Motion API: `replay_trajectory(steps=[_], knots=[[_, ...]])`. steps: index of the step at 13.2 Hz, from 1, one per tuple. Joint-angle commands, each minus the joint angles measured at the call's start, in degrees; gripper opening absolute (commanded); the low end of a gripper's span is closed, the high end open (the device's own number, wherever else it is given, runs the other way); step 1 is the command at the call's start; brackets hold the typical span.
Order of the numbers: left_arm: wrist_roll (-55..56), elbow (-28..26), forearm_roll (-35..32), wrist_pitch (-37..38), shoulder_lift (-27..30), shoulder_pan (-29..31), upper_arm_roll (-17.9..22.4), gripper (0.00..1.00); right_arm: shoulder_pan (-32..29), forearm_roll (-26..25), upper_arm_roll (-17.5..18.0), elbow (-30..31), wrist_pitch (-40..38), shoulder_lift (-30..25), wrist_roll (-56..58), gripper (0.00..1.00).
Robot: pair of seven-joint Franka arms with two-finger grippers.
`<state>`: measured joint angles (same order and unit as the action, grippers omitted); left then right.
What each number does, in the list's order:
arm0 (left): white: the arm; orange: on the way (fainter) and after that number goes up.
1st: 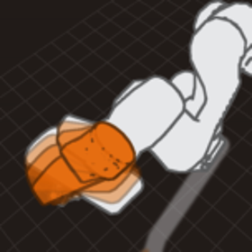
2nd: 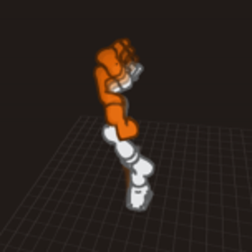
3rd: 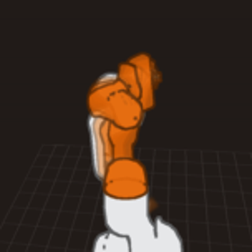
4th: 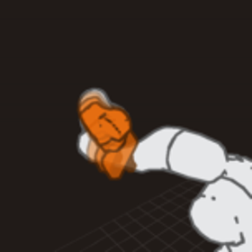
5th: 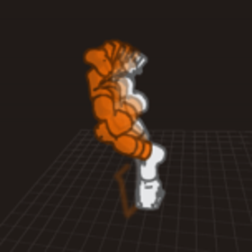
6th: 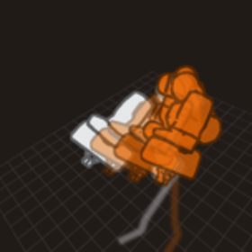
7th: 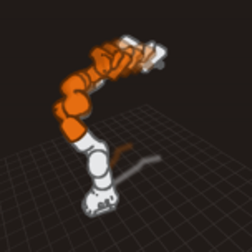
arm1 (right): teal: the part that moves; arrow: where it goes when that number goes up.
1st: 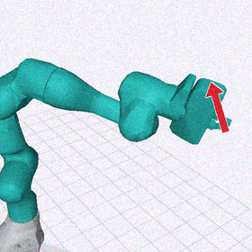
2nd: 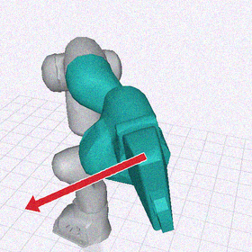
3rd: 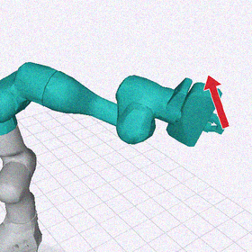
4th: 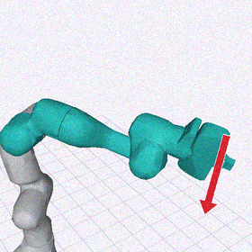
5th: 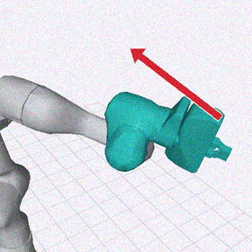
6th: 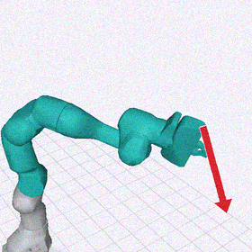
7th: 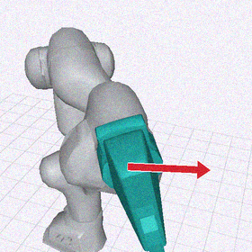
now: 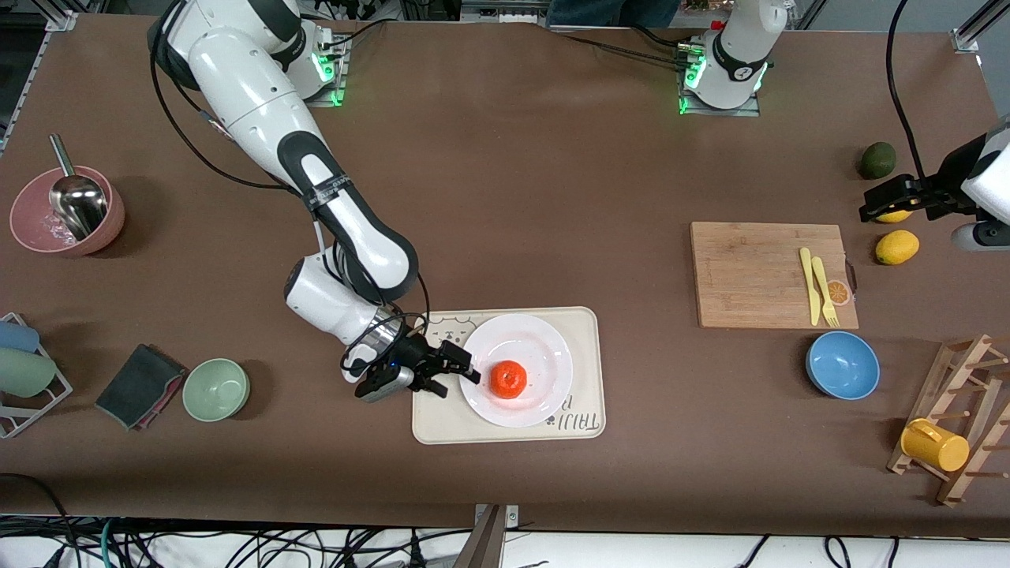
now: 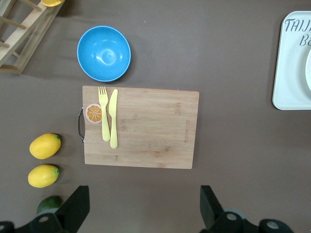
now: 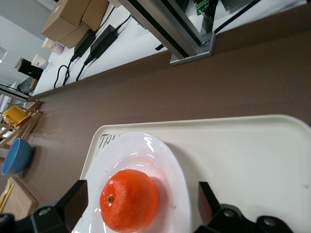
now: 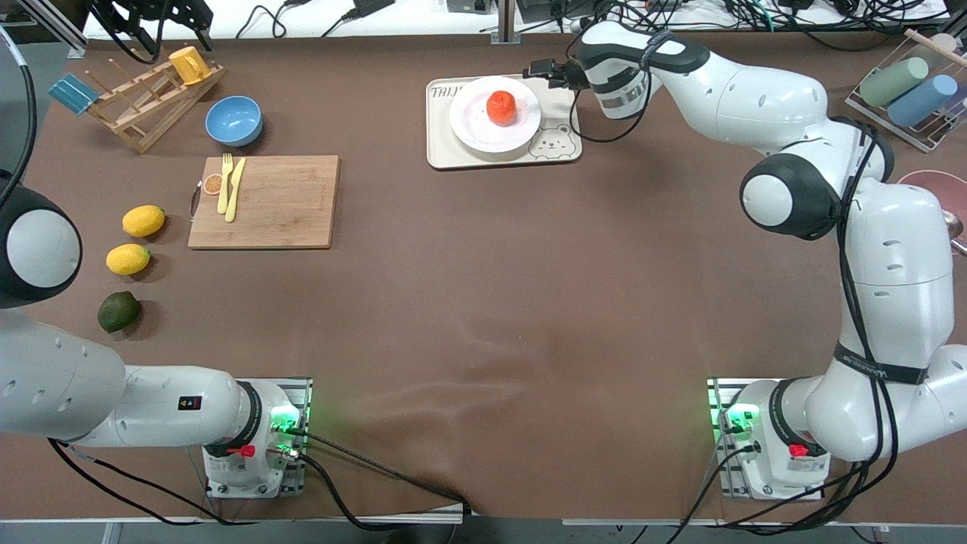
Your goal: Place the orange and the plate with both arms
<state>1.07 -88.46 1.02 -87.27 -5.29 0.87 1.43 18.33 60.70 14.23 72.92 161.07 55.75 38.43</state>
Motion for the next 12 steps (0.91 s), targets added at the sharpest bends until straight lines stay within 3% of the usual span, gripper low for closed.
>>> replay_trajectory(steps=[1,4,7,10,12], knots=[[-0.90,1.18,1.27,0.79,-0.25,0.10,0.24,1.00,0.21,-7.49,-5.41,2.40,-4.60,-3.45,-0.54,0.99],[-0.90,1.19,1.36,0.70,-0.25,0.10,0.24,1.00,0.21,-20.40,-12.27,2.23,-16.97,-7.92,-3.77,0.99],[-0.90,1.19,1.36,0.70,-0.25,0.10,0.24,1.00,0.30,-32.89,-15.97,2.14,-28.40,-12.49,-10.89,0.99],[-0.98,1.19,1.36,0.79,-0.34,0.10,0.24,1.00,0.39,-45.36,-17.21,2.40,-40.44,-18.90,-22.29,0.99],[-0.99,1.10,1.53,0.70,-0.34,0.10,0.24,1.00,0.30,-51.01,-17.30,2.49,-47.83,-22.95,-30.21,0.99]])
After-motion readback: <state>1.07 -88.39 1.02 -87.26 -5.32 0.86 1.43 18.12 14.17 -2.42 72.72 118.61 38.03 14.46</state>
